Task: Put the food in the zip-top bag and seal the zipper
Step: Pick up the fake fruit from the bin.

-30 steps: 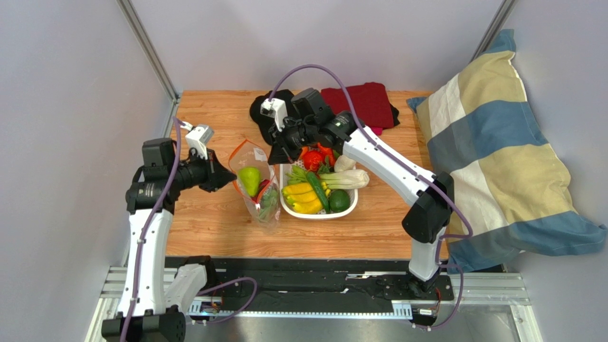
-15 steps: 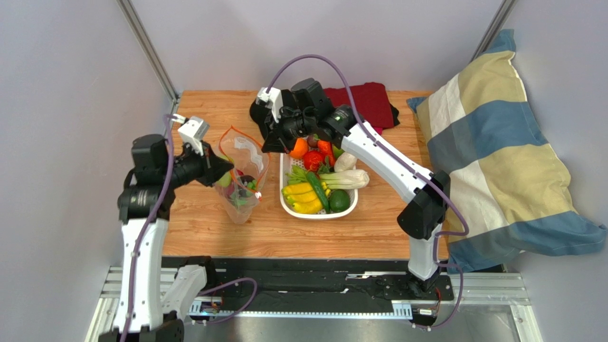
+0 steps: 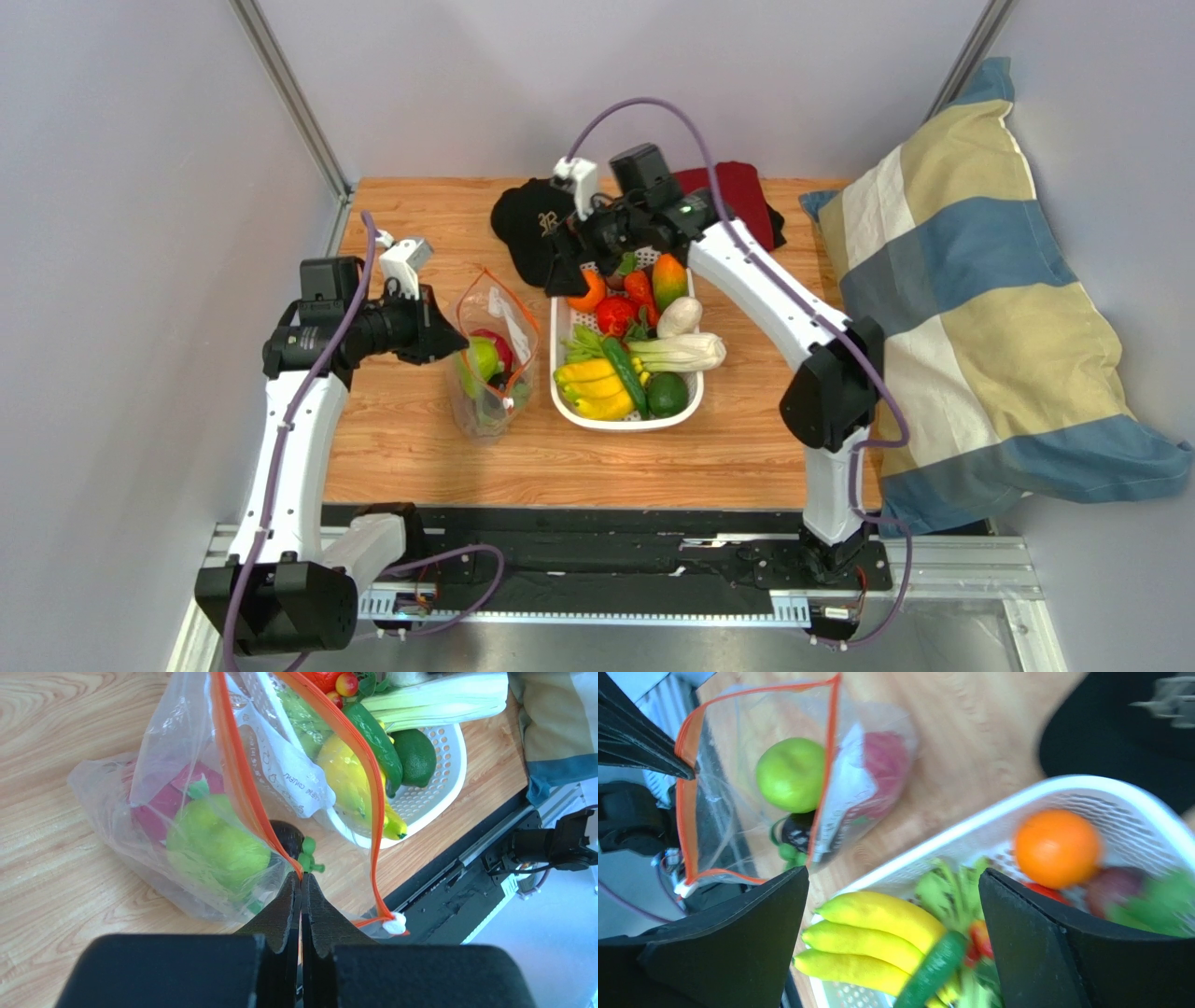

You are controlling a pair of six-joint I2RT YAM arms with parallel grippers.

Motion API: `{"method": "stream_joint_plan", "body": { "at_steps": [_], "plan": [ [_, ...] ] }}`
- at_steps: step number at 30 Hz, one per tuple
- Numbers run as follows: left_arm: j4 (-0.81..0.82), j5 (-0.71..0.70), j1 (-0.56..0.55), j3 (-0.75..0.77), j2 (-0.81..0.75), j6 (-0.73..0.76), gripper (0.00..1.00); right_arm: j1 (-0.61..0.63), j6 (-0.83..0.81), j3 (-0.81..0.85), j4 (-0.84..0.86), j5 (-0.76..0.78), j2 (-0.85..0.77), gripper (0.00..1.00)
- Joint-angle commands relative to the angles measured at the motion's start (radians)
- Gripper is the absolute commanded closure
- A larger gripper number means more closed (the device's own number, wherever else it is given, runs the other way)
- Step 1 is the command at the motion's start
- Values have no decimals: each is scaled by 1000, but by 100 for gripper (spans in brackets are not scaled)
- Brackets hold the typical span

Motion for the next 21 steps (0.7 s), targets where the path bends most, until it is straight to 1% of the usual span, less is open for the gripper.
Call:
{"method": "stream_joint_plan", "body": {
  "at_steps": [1,2,4,5,8,10,13,17,21],
  "plan": [
    [33,27,-3,39,1,-1,100,-92,10,-60,15,96,-157,3],
    [36,27,-1,44,6,-1,100,-104,-2,-78,11,189,-164,3],
    [44,30,-1,50,13,0,100,-143,-30,-140,7,272,-175,3],
    [47,30,-1,53,19,-1,100,-154,-53,-160,10,359,-177,3],
    [59,33,-1,59,29,-27,100,-203,-48,-200,8,452,-155,2],
    [64,34,-1,62,36,-34,100,-229,-48,-207,8,471,-120,2],
    [64,37,-3,68,47,-34,100,-253,-28,-165,-22,457,-54,1],
    [64,36,-3,76,53,-35,100,-266,-22,-116,-61,384,15,2],
    [61,30,-3,75,53,-34,100,-267,-2,-117,-79,320,46,7]
  ]
}}
